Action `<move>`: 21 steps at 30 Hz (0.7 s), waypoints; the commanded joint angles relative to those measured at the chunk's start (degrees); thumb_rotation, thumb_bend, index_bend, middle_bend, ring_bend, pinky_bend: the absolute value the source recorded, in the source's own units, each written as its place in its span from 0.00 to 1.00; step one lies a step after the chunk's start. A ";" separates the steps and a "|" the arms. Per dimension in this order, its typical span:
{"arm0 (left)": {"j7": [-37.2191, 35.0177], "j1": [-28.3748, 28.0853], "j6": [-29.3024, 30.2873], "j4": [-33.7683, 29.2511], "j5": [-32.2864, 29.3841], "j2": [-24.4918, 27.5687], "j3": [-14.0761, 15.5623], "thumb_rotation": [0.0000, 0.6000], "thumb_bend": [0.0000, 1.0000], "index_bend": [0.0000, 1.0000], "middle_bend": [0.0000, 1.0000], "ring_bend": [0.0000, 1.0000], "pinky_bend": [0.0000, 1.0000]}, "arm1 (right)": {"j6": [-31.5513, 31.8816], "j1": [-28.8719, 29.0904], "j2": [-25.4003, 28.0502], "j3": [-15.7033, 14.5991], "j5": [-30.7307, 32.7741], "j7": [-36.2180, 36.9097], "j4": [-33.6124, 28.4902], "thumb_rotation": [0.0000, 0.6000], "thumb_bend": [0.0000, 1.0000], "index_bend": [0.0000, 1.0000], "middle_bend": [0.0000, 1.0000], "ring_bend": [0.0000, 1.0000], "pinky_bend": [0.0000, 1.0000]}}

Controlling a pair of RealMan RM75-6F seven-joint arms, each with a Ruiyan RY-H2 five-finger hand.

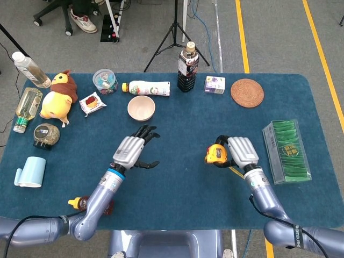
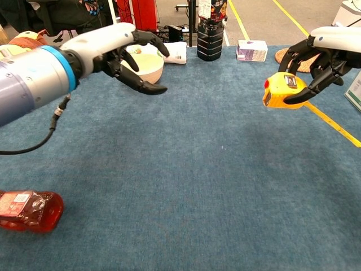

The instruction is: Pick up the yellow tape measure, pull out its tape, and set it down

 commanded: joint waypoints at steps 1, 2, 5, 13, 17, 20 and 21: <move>-1.36 1.93 1.44 -2.27 0.79 3.16 0.70 0.87 0.18 0.20 0.11 0.01 0.24 | -0.24 -0.04 -0.08 -0.15 -0.14 0.10 0.46 0.88 0.32 0.67 0.65 0.75 0.76; -1.75 2.56 1.77 -3.20 0.89 4.42 0.86 0.87 0.18 0.20 0.11 0.01 0.24 | -0.34 -0.05 -0.17 -0.24 -0.18 0.10 0.74 0.88 0.32 0.67 0.65 0.75 0.76; -2.98 4.53 3.08 -5.98 1.65 8.32 1.31 0.86 0.17 0.20 0.11 0.01 0.24 | -0.81 0.00 -0.55 -0.54 -0.20 0.04 1.84 0.87 0.32 0.67 0.65 0.74 0.76; -4.80 9.23 6.53 -11.12 5.00 16.78 3.51 0.86 0.17 0.20 0.11 0.01 0.24 | -2.82 0.34 -2.26 -2.06 -0.73 -0.52 6.52 0.88 0.32 0.67 0.64 0.67 0.68; -6.26 10.96 7.25 -11.67 6.11 18.83 4.86 0.86 0.17 0.20 0.11 0.01 0.24 | -3.38 0.34 -3.18 -2.91 -1.45 -0.96 8.78 0.87 0.32 0.65 0.62 0.62 0.62; -7.23 11.93 7.59 -11.79 6.62 19.83 5.57 0.86 0.17 0.20 0.11 0.01 0.24 | -3.57 0.30 -3.82 -3.37 -1.74 -1.40 10.09 0.87 0.32 0.63 0.59 0.60 0.59; -7.46 12.11 7.62 -11.80 6.81 20.05 5.73 0.86 0.17 0.20 0.11 0.01 0.24 | -3.61 0.33 -3.99 -3.47 -1.79 -1.59 10.43 0.87 0.32 0.62 0.58 0.59 0.58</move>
